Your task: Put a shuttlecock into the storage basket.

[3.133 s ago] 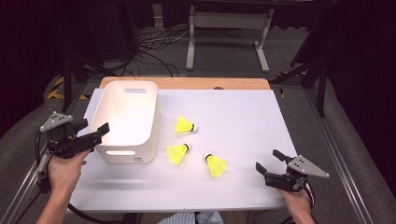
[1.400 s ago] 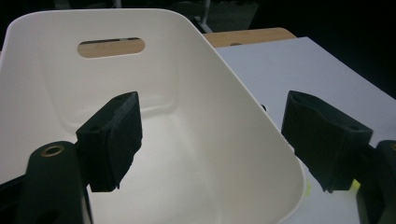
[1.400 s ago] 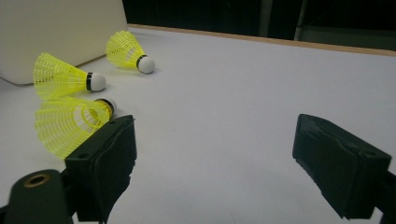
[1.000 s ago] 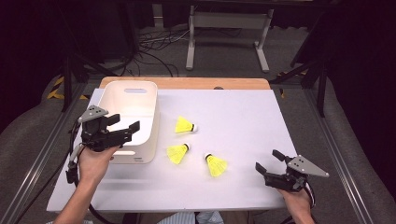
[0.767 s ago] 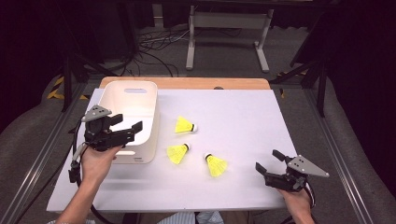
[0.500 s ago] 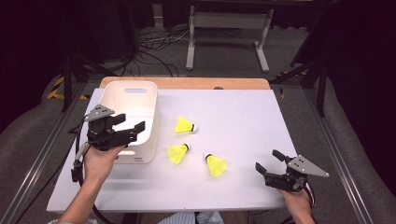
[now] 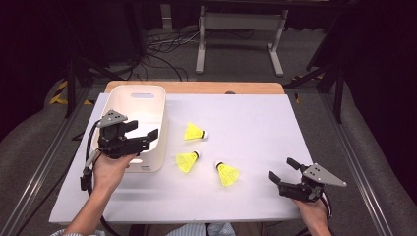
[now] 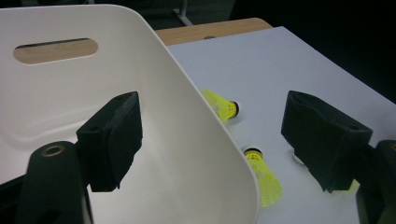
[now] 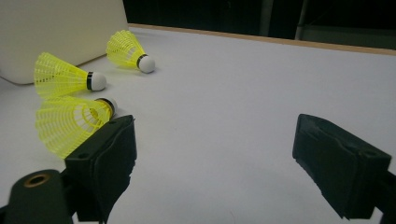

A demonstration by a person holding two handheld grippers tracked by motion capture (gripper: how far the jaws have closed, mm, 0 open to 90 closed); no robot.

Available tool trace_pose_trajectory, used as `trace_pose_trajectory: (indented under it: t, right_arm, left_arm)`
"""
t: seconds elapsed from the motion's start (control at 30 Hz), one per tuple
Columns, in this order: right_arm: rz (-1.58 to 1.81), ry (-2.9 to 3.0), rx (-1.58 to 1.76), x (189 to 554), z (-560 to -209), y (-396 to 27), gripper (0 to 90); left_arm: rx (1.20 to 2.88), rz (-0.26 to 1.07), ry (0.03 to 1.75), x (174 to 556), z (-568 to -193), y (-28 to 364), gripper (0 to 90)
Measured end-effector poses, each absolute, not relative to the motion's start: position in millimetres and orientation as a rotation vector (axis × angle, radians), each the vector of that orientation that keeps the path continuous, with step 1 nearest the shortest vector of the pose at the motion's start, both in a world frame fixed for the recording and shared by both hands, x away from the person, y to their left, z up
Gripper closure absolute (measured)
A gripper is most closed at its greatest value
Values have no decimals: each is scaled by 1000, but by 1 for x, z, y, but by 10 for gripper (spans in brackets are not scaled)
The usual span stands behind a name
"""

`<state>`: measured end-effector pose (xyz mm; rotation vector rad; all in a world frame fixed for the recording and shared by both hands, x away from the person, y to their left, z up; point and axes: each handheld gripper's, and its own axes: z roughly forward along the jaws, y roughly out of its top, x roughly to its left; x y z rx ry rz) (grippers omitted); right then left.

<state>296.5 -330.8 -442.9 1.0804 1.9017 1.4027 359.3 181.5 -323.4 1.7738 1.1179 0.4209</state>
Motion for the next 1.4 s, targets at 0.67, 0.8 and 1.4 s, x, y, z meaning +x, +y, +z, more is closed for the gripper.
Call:
trace_pose_trajectory:
  t: [0.67,0.8,1.4]
  right_arm:
    - [1403,1902,1081,297,-443,-331,141]
    - [1401,1903,1082,297,-443,-331,141]
    - [1400,1903,1082,297,-443,-331,142]
  left_arm:
    - [1773,397,1094,361,-322,172,212]
    - [1774,395,1089,361,-322,170,212]
    - [1785,373,1058,364,-322,157,212]
